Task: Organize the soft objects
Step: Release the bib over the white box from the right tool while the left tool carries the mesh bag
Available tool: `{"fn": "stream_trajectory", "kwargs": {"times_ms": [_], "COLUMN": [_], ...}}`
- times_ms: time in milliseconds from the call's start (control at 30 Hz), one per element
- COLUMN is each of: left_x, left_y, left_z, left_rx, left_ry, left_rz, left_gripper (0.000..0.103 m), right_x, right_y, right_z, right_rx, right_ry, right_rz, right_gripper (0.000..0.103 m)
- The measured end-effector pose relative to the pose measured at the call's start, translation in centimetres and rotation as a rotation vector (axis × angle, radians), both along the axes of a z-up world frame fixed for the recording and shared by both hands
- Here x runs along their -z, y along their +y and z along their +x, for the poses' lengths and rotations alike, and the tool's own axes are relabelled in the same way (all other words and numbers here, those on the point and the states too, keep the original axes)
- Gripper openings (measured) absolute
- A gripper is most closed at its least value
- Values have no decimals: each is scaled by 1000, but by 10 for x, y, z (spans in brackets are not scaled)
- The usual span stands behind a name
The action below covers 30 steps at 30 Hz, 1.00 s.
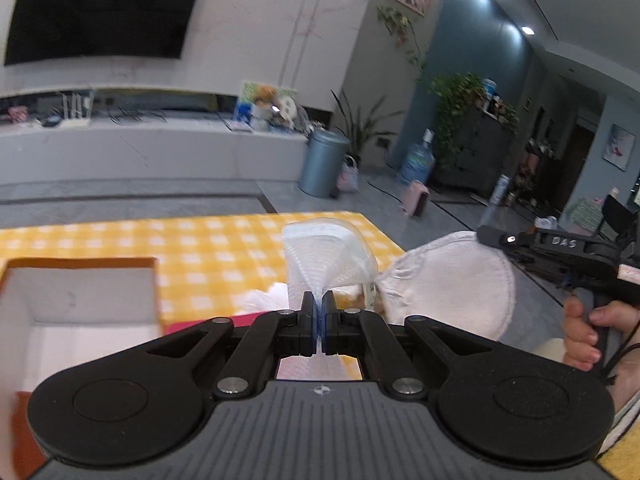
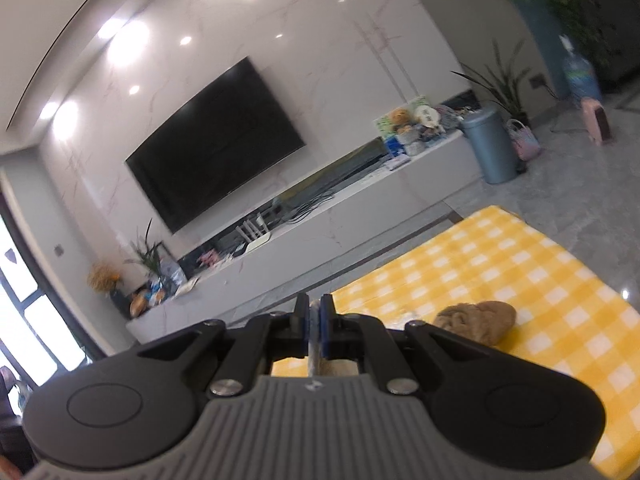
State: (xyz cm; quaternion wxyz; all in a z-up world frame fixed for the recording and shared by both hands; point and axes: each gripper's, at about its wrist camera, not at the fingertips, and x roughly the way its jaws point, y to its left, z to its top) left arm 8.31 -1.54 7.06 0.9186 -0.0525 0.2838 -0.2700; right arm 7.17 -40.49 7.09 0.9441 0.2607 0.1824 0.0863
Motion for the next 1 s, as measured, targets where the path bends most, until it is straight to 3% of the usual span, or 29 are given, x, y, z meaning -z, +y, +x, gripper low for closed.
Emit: {"fn": "stream_trajectory", "kwargs": {"times_ms": [300, 433, 567, 667, 800, 900, 1000], "left_x": [-6, -12, -11, -11, -3, 1, 4], "left_y": [69, 98, 118, 130, 151, 161, 168], "left_z": [-9, -15, -12, -11, -6, -6, -4], "left_rx": [-113, -171, -261, -323, -398, -497, -529], "left_ry": [-38, -76, -64, -81, -46, -59, -48], "left_rz": [-67, -97, -97, -69, -70, 6, 19], "left_gripper": [2, 2, 2, 2, 2, 2, 2], "right_x": [-59, -80, -93, -96, -92, -79, -60], "right_y": [78, 132, 194, 241, 296, 337, 367], "right_z": [-15, -8, 5, 19, 42, 60, 80], "right_rx": [-113, -210, -303, -377, -479, -530, -580], "right_ry": [-69, -92, -107, -108, -84, -38, 4], "right_rz": [-181, -235, -257, -320, -390, -467, -491], "right_gripper": [3, 3, 3, 3, 2, 2, 2]}}
